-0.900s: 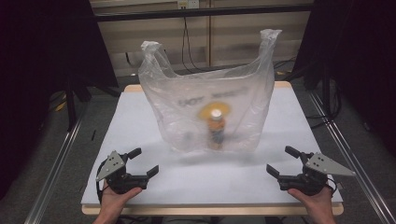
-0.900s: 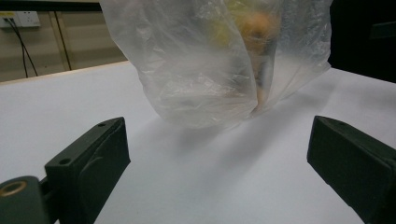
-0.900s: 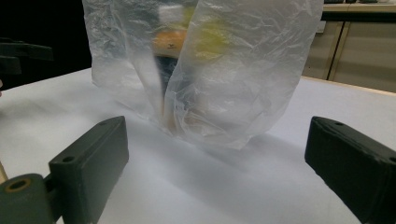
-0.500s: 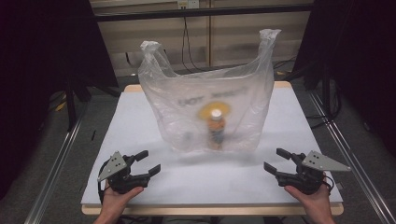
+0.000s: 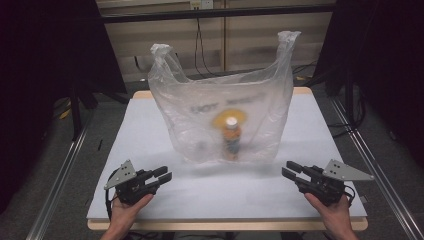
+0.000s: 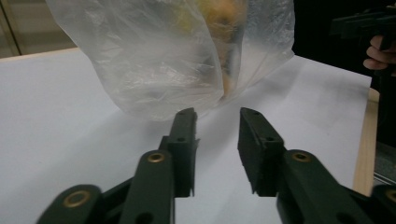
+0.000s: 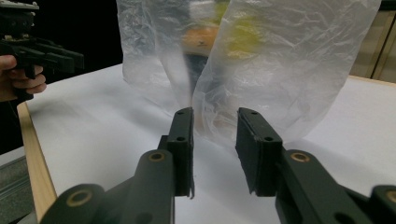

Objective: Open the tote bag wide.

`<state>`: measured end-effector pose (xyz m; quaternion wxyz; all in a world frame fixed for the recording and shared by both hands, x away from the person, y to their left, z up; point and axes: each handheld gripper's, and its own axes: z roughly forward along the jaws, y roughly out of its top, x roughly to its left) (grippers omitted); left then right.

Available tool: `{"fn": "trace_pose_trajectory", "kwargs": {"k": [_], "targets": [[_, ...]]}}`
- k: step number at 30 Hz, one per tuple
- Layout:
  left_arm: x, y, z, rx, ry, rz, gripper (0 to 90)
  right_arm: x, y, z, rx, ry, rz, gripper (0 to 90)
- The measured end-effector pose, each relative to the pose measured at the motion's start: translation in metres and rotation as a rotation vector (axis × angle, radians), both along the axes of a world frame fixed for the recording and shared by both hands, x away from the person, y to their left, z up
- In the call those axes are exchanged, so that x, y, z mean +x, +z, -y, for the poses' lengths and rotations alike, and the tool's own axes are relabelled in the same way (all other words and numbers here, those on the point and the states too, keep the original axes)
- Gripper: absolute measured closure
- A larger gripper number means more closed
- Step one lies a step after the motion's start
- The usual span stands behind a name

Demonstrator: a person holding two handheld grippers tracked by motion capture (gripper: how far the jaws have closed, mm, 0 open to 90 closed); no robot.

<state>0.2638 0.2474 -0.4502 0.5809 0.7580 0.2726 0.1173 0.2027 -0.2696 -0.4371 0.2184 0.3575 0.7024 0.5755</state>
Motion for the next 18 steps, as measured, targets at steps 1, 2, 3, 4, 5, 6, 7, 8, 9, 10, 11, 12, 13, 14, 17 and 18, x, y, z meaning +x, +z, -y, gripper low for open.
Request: {"fn": "trace_pose_trajectory", "kwargs": {"k": [1, 2, 3, 4, 5, 6, 7, 8, 9, 10, 11, 12, 13, 14, 17, 18], "targets": [[0.000, 0.001, 0.000, 0.001, -0.008, -0.003, 73.2, 0.001, 0.000, 0.000, 0.000, 0.015, 0.003, 75.0], [0.000, 0.002, 0.000, 0.002, -0.013, -0.004, 76.1, 0.002, 0.001, -0.001, 0.003, 0.030, -0.002, 81.8], [-0.001, 0.003, 0.001, 0.003, -0.017, -0.007, 76.1, 0.002, 0.001, -0.001, 0.003, 0.030, -0.002, 81.8], [0.000, 0.004, 0.001, 0.005, -0.029, -0.008, 77.8, 0.003, 0.002, -0.001, 0.002, 0.035, -0.004, 83.9], [0.001, 0.004, 0.001, -0.008, -0.057, -0.007, 79.2, 0.004, 0.003, -0.002, 0.000, 0.041, -0.004, 86.4], [0.001, 0.006, 0.003, 0.005, -0.034, -0.005, 80.1, 0.005, 0.004, -0.002, -0.005, 0.056, -0.006, 88.2], [0.002, 0.006, 0.002, 0.000, -0.073, -0.003, 84.4, 0.005, 0.005, -0.004, -0.005, 0.062, -0.021, 90.0], [0.001, 0.007, 0.005, -0.001, -0.045, -0.005, 84.4, 0.005, 0.005, -0.004, -0.005, 0.062, -0.021, 90.0], [0.001, 0.008, 0.005, 0.006, -0.055, -0.007, 85.7, 0.005, 0.006, -0.005, -0.001, 0.074, -0.025, 90.0], [0.002, 0.008, 0.006, -0.009, -0.086, -0.015, 87.0, 0.005, 0.007, -0.005, 0.002, 0.077, -0.034, 90.0], [0.002, 0.010, 0.006, -0.010, -0.097, -0.022, 88.6, 0.005, 0.008, -0.006, 0.008, 0.081, -0.041, 90.0], [0.002, 0.011, 0.007, -0.014, -0.104, -0.026, 90.0, 0.006, 0.010, -0.006, 0.008, 0.089, -0.041, 90.0], [0.001, 0.012, 0.009, -0.009, -0.109, -0.028, 90.0, 0.007, 0.011, -0.007, 0.007, 0.089, -0.044, 90.0], [0.001, 0.013, 0.011, 0.006, -0.117, -0.021, 90.0, 0.008, 0.012, -0.008, 0.012, 0.091, -0.048, 90.0], [0.002, 0.016, 0.016, -0.016, -0.138, -0.026, 90.0, 0.013, 0.015, -0.010, 0.006, 0.099, -0.051, 90.0], [0.002, 0.018, 0.017, -0.009, -0.138, -0.018, 90.0, 0.015, 0.016, -0.012, 0.003, 0.099, -0.053, 90.0]]}}
